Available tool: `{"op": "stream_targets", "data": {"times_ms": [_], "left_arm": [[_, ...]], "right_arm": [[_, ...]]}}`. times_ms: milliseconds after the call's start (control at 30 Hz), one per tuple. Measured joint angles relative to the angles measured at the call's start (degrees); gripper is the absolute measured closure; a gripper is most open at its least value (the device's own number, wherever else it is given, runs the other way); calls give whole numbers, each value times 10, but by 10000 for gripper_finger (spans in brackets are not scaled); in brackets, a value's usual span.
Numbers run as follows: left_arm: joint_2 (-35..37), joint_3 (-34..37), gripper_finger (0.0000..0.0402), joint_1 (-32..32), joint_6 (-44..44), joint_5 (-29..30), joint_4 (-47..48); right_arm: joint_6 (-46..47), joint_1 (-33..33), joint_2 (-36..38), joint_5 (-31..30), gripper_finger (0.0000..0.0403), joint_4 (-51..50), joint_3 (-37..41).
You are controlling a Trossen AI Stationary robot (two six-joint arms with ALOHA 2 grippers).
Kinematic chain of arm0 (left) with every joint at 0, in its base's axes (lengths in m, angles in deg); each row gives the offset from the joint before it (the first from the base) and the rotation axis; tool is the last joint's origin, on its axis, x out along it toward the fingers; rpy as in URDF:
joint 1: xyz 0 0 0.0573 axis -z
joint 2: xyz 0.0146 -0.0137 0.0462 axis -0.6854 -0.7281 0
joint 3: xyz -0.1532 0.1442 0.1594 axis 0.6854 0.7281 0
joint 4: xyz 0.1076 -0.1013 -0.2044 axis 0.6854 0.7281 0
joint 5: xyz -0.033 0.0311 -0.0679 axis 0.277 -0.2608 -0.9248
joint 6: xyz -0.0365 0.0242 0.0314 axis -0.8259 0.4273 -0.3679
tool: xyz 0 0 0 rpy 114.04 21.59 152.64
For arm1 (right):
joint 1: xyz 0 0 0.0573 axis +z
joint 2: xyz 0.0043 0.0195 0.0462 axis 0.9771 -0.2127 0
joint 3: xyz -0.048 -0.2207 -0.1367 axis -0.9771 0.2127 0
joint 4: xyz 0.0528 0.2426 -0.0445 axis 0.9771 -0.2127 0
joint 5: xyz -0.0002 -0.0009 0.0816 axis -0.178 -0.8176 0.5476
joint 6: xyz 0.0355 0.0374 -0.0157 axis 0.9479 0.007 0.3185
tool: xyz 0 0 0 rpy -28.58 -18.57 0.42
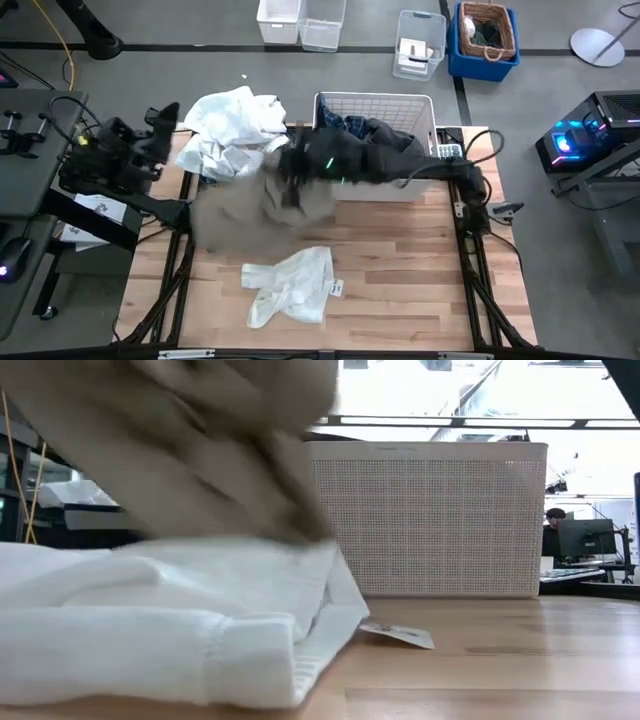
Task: Sort clothes
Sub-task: Put the brown short into the blue laundry organizer
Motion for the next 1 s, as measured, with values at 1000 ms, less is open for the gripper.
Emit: {"op": "stream_targets", "data": {"times_ms": [1000], "left_arm": [[-1, -1, 110, 0, 65, -121, -216]], "right_arm": [[511, -170, -286, 60, 393, 550, -74]]}}
